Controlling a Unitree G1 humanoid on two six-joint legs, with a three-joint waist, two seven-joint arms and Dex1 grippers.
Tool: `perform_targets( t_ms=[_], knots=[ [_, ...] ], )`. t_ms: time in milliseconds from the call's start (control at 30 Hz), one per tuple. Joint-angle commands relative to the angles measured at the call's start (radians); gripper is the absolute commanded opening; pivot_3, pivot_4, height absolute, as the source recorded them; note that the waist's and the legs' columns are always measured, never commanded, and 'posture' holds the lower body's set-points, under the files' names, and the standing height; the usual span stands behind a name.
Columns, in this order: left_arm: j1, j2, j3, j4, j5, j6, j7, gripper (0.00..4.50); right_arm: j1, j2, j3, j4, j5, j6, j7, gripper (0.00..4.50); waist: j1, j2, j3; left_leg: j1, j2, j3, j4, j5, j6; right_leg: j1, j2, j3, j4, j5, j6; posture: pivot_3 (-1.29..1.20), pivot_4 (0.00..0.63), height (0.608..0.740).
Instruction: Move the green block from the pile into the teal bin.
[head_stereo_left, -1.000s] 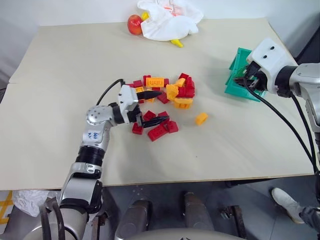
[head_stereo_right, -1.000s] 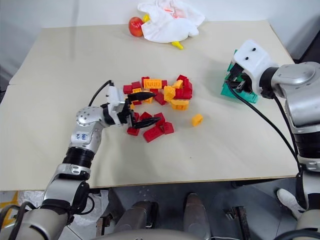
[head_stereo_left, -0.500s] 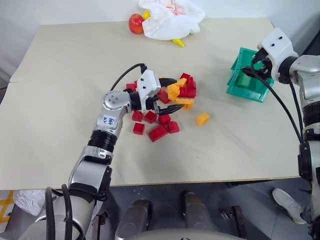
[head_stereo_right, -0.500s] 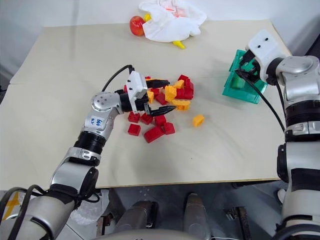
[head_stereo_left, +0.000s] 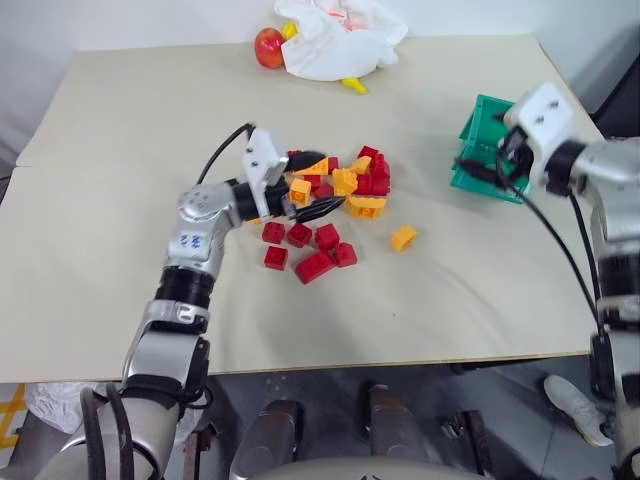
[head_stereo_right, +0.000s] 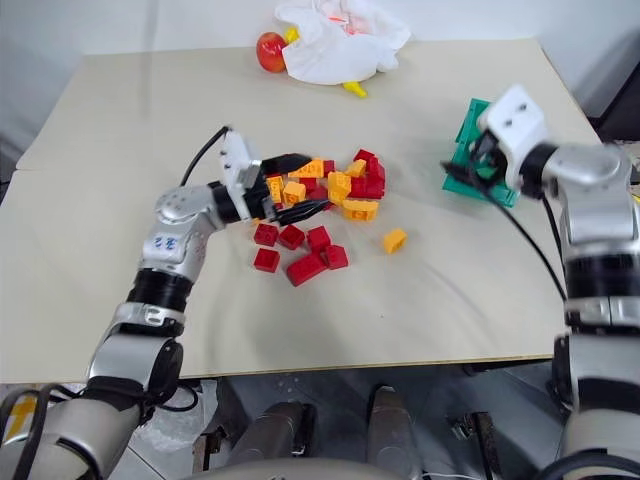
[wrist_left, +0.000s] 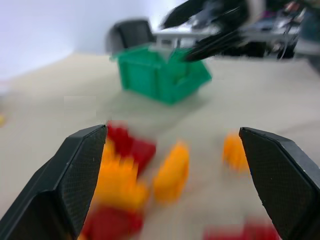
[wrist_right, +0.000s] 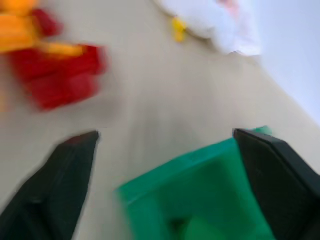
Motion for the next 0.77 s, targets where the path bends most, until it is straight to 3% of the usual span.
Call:
perform_targets(
  t_ms=[33, 133, 200, 367, 533, 767],
  knots=[
    [0.026, 0.060, 0.043, -0.027, -0.008, -0.057, -0.019, 4.50, 0.148, 0.002, -0.138, -0.247, 0.167, 0.055, 0.040, 4.47, 0.002, 0.000, 0.000, 0.000, 0.000, 0.000, 0.001, 0.000, 0.000, 0.000, 0.000, 0.000, 0.001, 0.000, 0.000, 0.00, 0.150, 0.740],
    [0.090, 0.135, 0.079, -0.030, -0.033, -0.064, -0.060, 4.50, 0.363, 0.016, -0.211, -0.374, 0.306, 0.043, 0.151, 4.47, 0.005, 0.000, 0.000, 0.000, 0.000, 0.000, 0.003, 0.000, 0.000, 0.002, 0.000, 0.000, 0.001, 0.000, 0.001, 0.00, 0.150, 0.740],
    [0.125, 0.173, 0.101, -0.024, -0.049, -0.072, -0.089, 4.50, 0.427, 0.066, -0.274, -0.388, 0.406, 0.009, 0.194, 4.47, 0.004, 0.000, 0.000, 0.002, 0.000, -0.001, 0.003, 0.000, 0.000, 0.004, 0.000, 0.000, 0.001, 0.000, 0.001, 0.00, 0.150, 0.740],
    [0.204, 0.274, 0.164, 0.027, -0.072, -0.090, -0.155, 4.50, 0.543, 0.024, -0.290, -0.286, 0.401, -0.077, 0.350, 4.47, 0.002, 0.000, 0.000, 0.004, -0.001, 0.001, 0.004, 0.000, 0.001, 0.004, 0.000, 0.003, 0.002, 0.002, 0.001, 0.00, 0.150, 0.740],
    [0.245, 0.336, 0.212, 0.068, -0.095, -0.063, -0.185, 4.50, 0.501, 0.004, -0.272, -0.188, 0.405, -0.160, 0.451, 4.47, -0.001, 0.000, 0.000, 0.006, 0.000, 0.003, 0.003, 0.000, 0.001, 0.004, 0.000, 0.004, 0.002, 0.002, 0.000, 0.00, 0.150, 0.740],
    [0.251, 0.343, 0.214, 0.055, -0.079, -0.060, -0.172, 4.50, 0.468, 0.023, -0.255, -0.158, 0.385, -0.231, 0.464, 4.47, 0.007, 0.000, 0.000, 0.005, 0.000, 0.002, 0.004, 0.000, 0.001, 0.004, 0.000, 0.004, 0.003, 0.002, 0.000, 0.00, 0.150, 0.740]
  ],
)
